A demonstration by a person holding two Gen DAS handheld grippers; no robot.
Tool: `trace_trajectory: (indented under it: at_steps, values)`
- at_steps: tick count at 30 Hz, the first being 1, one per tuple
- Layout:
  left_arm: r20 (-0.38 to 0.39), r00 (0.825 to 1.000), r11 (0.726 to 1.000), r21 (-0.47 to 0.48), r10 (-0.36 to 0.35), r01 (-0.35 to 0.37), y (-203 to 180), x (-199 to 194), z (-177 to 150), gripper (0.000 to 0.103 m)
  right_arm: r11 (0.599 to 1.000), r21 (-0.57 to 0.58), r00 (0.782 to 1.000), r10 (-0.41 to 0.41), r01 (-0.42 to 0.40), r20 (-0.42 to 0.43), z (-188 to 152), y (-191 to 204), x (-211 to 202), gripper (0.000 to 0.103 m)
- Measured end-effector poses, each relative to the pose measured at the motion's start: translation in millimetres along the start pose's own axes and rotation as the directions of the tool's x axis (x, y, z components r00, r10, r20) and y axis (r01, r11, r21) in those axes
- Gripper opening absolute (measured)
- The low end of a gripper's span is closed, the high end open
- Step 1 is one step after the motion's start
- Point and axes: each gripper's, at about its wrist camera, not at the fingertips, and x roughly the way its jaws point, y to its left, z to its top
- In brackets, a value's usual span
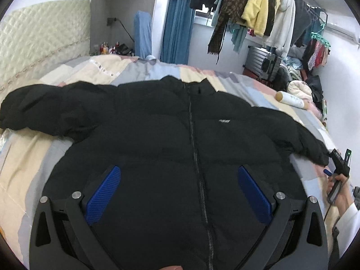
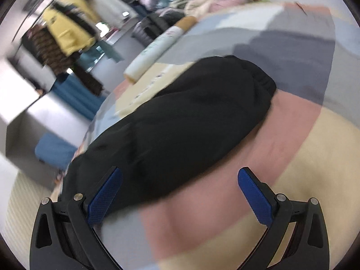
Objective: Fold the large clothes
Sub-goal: 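Reach the right tool to the jacket sleeve cuff and close on it, then lift the gripped sleeve with the right tool and swing it across the jacket body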
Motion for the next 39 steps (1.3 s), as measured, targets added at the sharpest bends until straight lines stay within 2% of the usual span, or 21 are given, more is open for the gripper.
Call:
trace_trajectory:
  at_steps: [4, 7, 10, 12, 15, 18, 20, 22, 24, 30, 35, 39]
  values:
    - [-0.005, 1.000, 1.000, 0.000, 0.005, -0.005, 7, 14, -6, 0.103, 0.997, 0.082, 0.998, 0.001, -0.006, 0.061, 13, -18, 12, 0.103]
    - [-0.001, 0.999, 0.999, 0.023, 0.035, -0.035, 12, 26, -12, 0.103, 0.991, 0.121, 0.989, 0.044, -0.061, 0.142, 25, -23, 16, 0.100]
    - [-0.016, 0.998, 0.998, 0.024, 0.059, -0.059, 18, 40, -19, 0.103, 0.985, 0.144, 0.981, 0.073, -0.100, 0.177, 36, -22, 22, 0.078]
    - [-0.038, 0.997, 0.998, 0.014, 0.060, -0.060, 21, 49, -23, 0.103, 0.990, 0.121, 0.982, 0.051, -0.074, 0.183, 42, -18, 28, 0.056]
    - [-0.065, 0.994, 0.996, 0.022, 0.083, -0.081, 22, 59, -29, 0.103, 0.996, 0.084, 0.982, -0.021, 0.006, 0.185, 47, -14, 33, 0.046]
    - [-0.070, 0.994, 0.996, 0.028, 0.089, -0.088, 23, 59, -31, 0.103, 0.994, 0.101, 0.978, -0.048, 0.028, 0.203, 55, -10, 30, 0.021]
    - [-0.066, 0.994, 0.996, 0.030, 0.090, -0.088, 24, 58, -31, 0.103, 0.996, 0.075, 0.974, -0.065, 0.050, 0.215, 63, -2, 25, 0.009]
    - [-0.054, 0.994, 0.995, 0.038, 0.095, -0.093, 24, 55, -30, 0.103, 0.995, 0.076, 0.970, -0.075, 0.059, 0.232, 71, 3, 13, 0.006]
    - [-0.046, 0.993, 0.993, 0.049, 0.107, -0.104, 23, 52, -28, 0.103, 0.995, 0.027, 0.961, -0.097, 0.093, 0.258, 81, 16, -3, 0.002]
    - [-0.028, 0.995, 0.995, 0.049, 0.092, -0.090, 31, 39, -21, 0.103, 0.988, -0.077, 0.935, -0.097, 0.131, 0.341, 109, 67, -50, 0.000]
    - [-0.014, 0.995, 0.994, 0.052, 0.096, -0.096, 40, 26, -16, 0.103, 0.981, -0.165, 0.920, -0.030, 0.103, 0.391, 113, 128, -95, 0.000]
    - [0.003, 0.996, 0.994, 0.061, 0.087, -0.087, 48, 10, -12, 0.103, 0.956, -0.285, 0.905, 0.060, 0.069, 0.420, 110, 209, -134, 0.001]
